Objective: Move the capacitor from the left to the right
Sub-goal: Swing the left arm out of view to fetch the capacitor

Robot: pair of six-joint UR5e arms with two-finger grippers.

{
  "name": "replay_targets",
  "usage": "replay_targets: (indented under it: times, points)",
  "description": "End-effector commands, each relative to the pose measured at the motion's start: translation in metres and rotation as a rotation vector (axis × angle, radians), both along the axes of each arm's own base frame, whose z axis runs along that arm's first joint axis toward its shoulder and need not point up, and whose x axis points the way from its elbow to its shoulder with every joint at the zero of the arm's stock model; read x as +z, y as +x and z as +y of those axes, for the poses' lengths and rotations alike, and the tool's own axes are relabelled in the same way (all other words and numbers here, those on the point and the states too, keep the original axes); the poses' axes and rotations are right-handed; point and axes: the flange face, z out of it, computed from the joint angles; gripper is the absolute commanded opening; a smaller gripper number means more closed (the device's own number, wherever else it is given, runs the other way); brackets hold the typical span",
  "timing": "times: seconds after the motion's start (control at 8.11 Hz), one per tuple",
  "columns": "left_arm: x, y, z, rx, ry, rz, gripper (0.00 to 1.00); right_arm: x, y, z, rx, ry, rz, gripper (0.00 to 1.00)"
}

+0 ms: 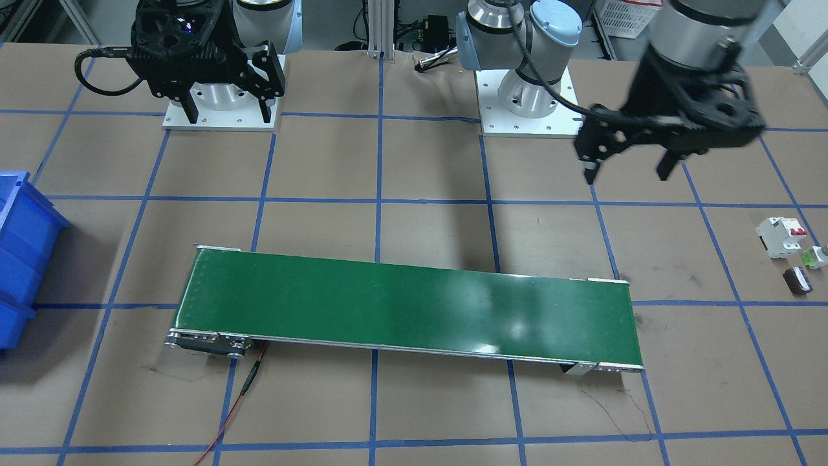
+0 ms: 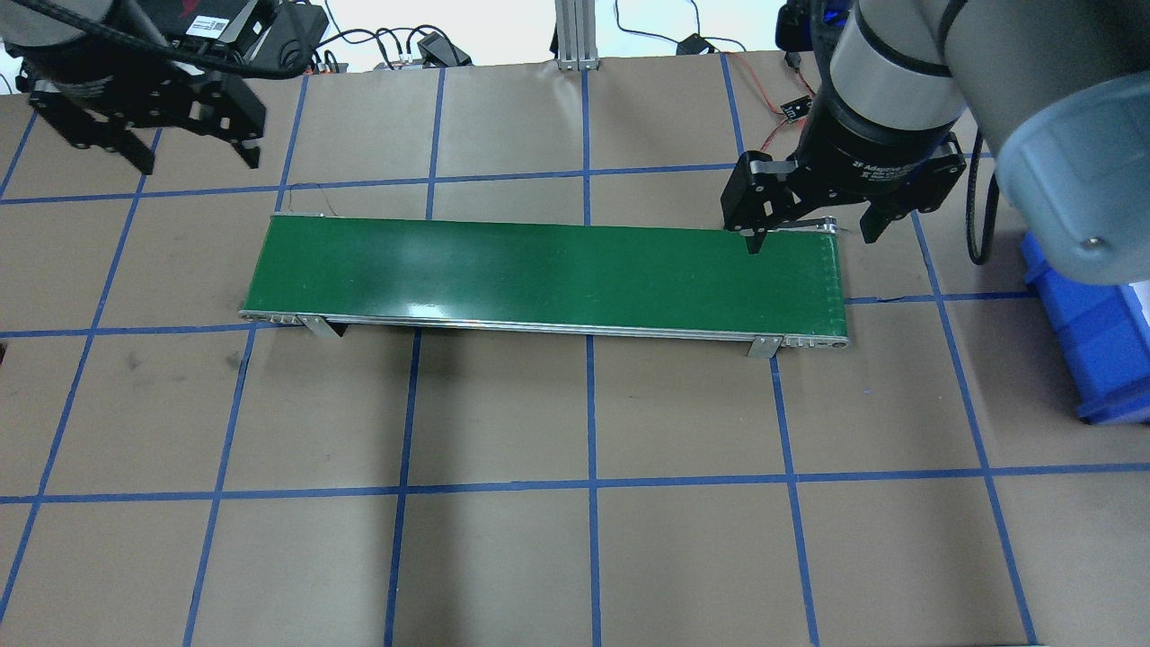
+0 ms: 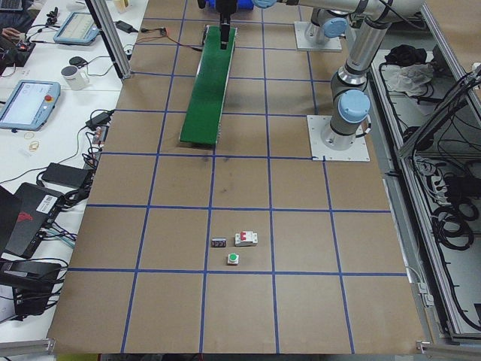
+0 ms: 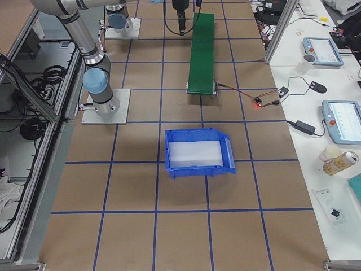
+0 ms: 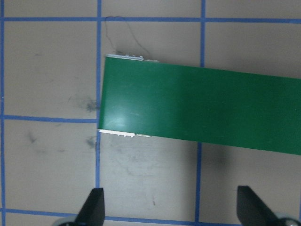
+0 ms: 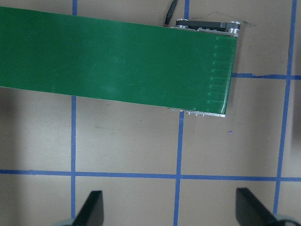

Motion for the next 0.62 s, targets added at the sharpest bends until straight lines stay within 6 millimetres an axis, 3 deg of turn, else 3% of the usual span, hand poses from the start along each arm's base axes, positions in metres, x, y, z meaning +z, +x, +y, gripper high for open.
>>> replay_targets:
  times: [0.0,0.12,0.25,0.37,0.49]
  points:
    - [-0.020,0.119,-0.001,0.121,0.110,0.015,1.00,-0.002,0.000,0.000,0.001,0.003,0.002,1.00]
    - [-0.026,0.153,-0.003,0.092,0.122,0.013,1.00,-0.002,0.000,0.000,0.001,0.003,0.002,1.00]
    - [-0.052,0.213,-0.006,0.124,0.182,0.008,1.00,-0.002,0.000,0.000,0.002,0.003,0.002,1.00]
    - [-0.074,0.290,-0.003,0.192,0.178,0.000,1.00,-0.002,0.000,0.000,0.002,0.003,0.003,1.00]
    - [-0.088,0.342,-0.003,0.166,0.132,-0.032,1.00,-0.002,0.000,0.000,0.001,0.003,0.003,1.00]
